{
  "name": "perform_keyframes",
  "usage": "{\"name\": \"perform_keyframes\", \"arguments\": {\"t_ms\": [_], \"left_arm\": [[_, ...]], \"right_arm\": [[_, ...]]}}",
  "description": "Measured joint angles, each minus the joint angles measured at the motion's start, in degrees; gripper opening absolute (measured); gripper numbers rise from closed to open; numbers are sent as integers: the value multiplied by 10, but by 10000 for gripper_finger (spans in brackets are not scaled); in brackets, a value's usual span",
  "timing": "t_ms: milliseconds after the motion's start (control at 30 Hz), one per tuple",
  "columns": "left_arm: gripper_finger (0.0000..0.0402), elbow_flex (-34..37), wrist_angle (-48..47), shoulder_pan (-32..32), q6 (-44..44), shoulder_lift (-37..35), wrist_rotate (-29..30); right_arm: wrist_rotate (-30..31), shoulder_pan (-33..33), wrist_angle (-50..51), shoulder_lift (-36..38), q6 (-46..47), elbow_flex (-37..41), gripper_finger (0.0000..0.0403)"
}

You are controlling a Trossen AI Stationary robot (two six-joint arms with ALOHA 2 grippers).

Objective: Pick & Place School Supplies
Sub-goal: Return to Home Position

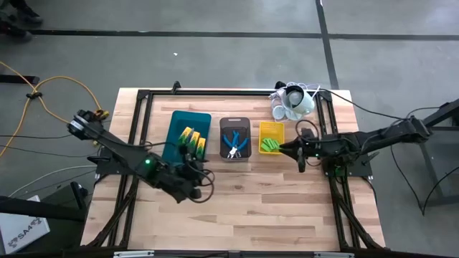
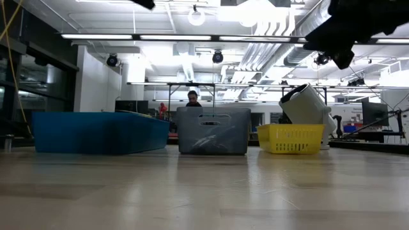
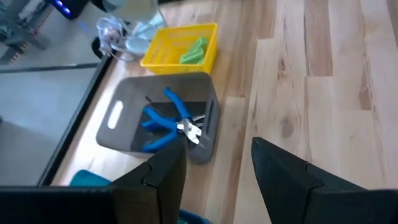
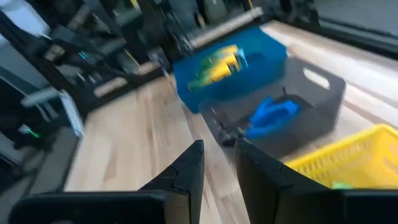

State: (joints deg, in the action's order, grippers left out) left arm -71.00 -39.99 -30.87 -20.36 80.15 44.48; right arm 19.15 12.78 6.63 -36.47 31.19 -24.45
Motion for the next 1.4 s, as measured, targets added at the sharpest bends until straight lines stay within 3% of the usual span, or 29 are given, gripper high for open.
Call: {"name": "perform_keyframes", "arguments": {"t_ms": [300, 733, 967, 1167, 1400], "left_arm": [[173, 0, -22, -13, -3, -30, 16], [173, 8, -30, -13, -23, -30, 14], [173, 20, -35, -13, -39, -29, 14], [173, 20, -35, -13, -39, -29, 14], [173, 20, -35, -13, -39, -29, 9]], "right_arm": [[-39, 0, -175, 86, -59, 119, 83], [-41, 0, -196, 172, -79, 188, 83], [-65, 0, -266, 192, -69, 238, 83], [-111, 0, -257, 192, -72, 239, 83], [-132, 0, -155, 208, -57, 240, 83]]}}
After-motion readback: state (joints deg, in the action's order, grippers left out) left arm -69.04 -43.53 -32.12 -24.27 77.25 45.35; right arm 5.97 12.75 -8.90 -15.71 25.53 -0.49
